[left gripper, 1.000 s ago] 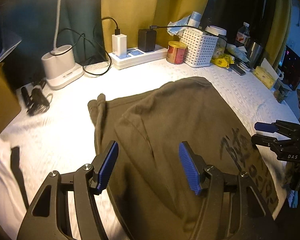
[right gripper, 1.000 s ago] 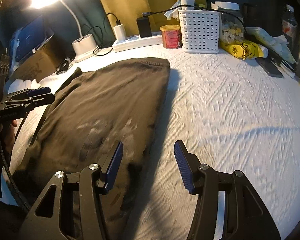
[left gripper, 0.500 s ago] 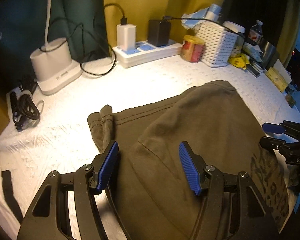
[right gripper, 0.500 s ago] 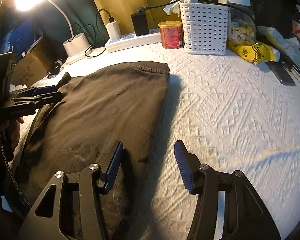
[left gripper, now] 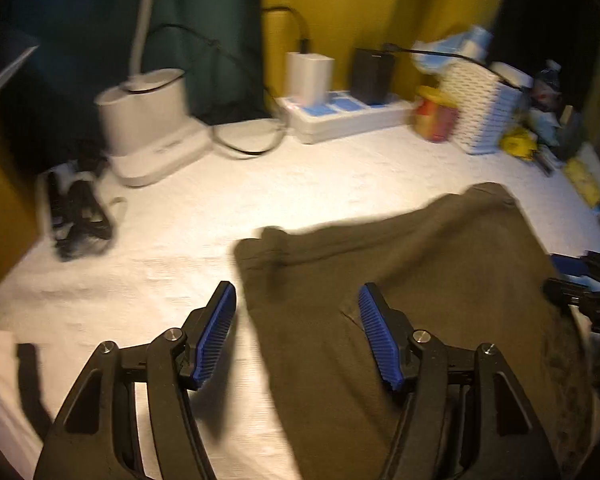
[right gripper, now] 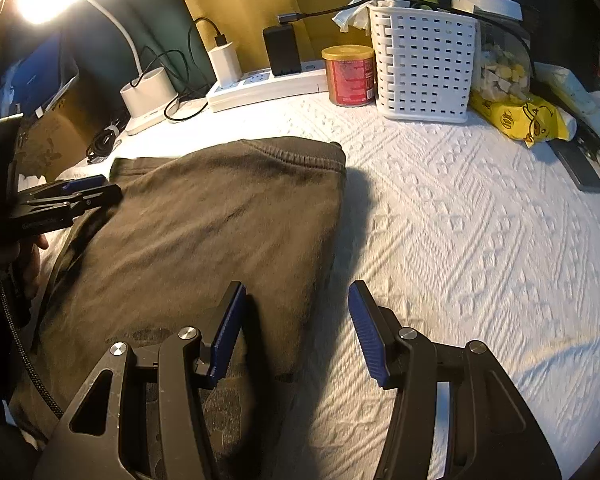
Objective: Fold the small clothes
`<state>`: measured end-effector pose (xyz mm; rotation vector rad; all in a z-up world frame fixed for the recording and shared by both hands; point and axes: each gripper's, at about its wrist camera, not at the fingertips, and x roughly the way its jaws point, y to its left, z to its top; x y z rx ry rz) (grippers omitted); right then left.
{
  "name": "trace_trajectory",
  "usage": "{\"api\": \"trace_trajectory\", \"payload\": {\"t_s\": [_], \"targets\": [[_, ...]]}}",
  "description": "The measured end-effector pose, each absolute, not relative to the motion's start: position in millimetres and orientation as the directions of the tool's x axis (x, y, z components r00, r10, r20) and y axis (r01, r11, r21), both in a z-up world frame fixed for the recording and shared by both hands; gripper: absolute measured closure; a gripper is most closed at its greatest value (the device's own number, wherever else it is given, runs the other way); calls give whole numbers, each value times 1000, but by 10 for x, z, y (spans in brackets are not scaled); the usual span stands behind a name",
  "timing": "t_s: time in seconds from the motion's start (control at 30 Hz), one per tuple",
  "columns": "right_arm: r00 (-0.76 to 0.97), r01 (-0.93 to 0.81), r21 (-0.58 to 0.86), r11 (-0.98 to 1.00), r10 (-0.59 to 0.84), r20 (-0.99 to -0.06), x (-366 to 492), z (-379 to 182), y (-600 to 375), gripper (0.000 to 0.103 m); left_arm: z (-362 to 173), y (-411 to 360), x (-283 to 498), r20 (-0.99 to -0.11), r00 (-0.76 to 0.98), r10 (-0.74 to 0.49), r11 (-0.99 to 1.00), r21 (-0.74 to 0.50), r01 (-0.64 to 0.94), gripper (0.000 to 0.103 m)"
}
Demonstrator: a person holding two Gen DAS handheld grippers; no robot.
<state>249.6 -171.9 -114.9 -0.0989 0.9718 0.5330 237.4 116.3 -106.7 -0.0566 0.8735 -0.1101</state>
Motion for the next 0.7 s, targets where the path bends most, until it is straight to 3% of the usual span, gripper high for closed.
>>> {"api": "trace_trajectory", "payload": {"t_s": [0.13, 0.2, 0.27, 0.33, 0.53, 0.7], "targets": [[452, -465, 154, 872, 384, -806, 2543, -1147, -1721, 46, -1060, 1257, 2319, -754, 638, -158, 987, -142, 76, 32], [455, -460, 155, 874, 382, -804, 2564, -1133, -1720, 35, -1059, 1276, 2279, -751, 636, -177, 983, -168, 75, 31], [461, -453, 156, 877, 381, -802, 2590, -1118, -1733, 34, -1085, 1330, 2246, -746, 626, -226, 969, -236, 68, 17], [462, -450, 164, 878, 386, -799, 2622, -1114, -1742, 34, -1137, 1326, 2226, -753, 604, -259, 959, -277, 66, 13], [469, -450, 184, 874, 407, -784, 2714, -1100, -1741, 34, -1142, 1022, 2120, -754, 582, -304, 952, -257, 164, 13], [458, -484, 203, 851, 444, -770, 2766, -1110, -1631, 34, -1162, 760, 2121, -777, 572, -264, 961, -163, 223, 14]]}}
